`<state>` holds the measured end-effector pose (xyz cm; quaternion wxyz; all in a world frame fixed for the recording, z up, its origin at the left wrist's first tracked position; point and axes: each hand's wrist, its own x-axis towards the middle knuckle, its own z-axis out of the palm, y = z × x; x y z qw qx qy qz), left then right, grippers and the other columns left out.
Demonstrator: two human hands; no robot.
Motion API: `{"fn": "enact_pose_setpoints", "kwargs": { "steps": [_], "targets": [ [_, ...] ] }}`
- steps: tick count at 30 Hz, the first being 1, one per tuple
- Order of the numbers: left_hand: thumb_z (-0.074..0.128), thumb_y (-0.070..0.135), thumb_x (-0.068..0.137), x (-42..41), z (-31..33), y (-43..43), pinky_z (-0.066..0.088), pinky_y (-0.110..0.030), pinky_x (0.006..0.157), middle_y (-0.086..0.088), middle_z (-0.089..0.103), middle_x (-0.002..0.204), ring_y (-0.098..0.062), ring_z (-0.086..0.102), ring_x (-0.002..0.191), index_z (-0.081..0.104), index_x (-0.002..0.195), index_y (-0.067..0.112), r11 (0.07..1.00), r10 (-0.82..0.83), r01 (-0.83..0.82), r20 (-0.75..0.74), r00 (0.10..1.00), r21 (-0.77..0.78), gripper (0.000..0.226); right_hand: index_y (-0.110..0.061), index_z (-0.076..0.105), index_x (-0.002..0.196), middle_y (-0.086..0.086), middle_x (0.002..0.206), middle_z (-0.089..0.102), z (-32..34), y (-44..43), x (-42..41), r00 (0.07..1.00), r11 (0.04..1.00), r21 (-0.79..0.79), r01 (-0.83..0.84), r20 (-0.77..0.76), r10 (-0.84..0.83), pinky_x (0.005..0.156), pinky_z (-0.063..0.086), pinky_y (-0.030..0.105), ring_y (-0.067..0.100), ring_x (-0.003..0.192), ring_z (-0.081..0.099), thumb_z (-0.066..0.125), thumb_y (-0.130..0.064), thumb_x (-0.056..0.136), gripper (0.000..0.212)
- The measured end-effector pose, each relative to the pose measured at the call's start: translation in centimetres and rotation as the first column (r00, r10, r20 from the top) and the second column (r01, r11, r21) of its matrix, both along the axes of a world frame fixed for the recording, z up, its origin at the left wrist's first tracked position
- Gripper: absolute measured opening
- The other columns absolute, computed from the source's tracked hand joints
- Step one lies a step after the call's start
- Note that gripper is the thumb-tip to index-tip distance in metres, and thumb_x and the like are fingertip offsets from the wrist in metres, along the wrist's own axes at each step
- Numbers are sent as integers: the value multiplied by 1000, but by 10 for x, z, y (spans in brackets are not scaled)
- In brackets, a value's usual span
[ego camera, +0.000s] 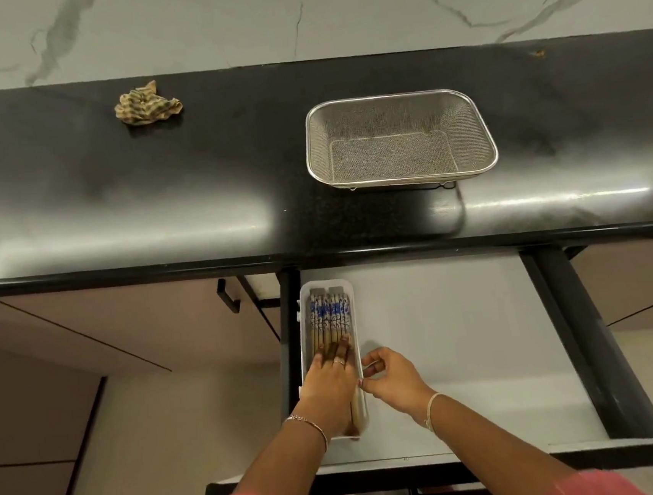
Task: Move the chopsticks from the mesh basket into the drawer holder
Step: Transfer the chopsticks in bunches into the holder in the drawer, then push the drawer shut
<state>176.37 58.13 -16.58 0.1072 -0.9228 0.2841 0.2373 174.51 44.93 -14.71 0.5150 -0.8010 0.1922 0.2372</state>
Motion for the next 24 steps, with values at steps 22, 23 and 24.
{"fn": "enact_pose_setpoints", "kwargs": {
  "steps": [22,23,24],
  "targets": [
    [60,35,91,-37,57,18,14,-37,121,-9,13,162,-25,13,149,9,154,8,847,363,-316,31,931,-428,86,-15,61,106,0,97,64,39,-21,-33,970,990,-52,-132,198,140,87,53,33,20,95,63,63,-12,86,21],
    [60,35,91,-46,63,16,16,-37,120,-8,15,161,-24,16,148,12,153,9,826,401,-344,37,915,-447,83,-16,62,104,-1,96,64,43,-25,-41,963,989,-59,-137,227,147,87,52,32,20,94,62,62,-13,86,18],
    [60,35,91,-55,67,14,19,-37,120,-7,18,161,-24,19,147,15,153,10,808,430,-363,44,902,-464,80,-18,62,102,-2,95,63,46,-30,-48,954,988,-65,-138,258,151,87,51,32,20,93,62,61,-13,87,15]
  ]
}}
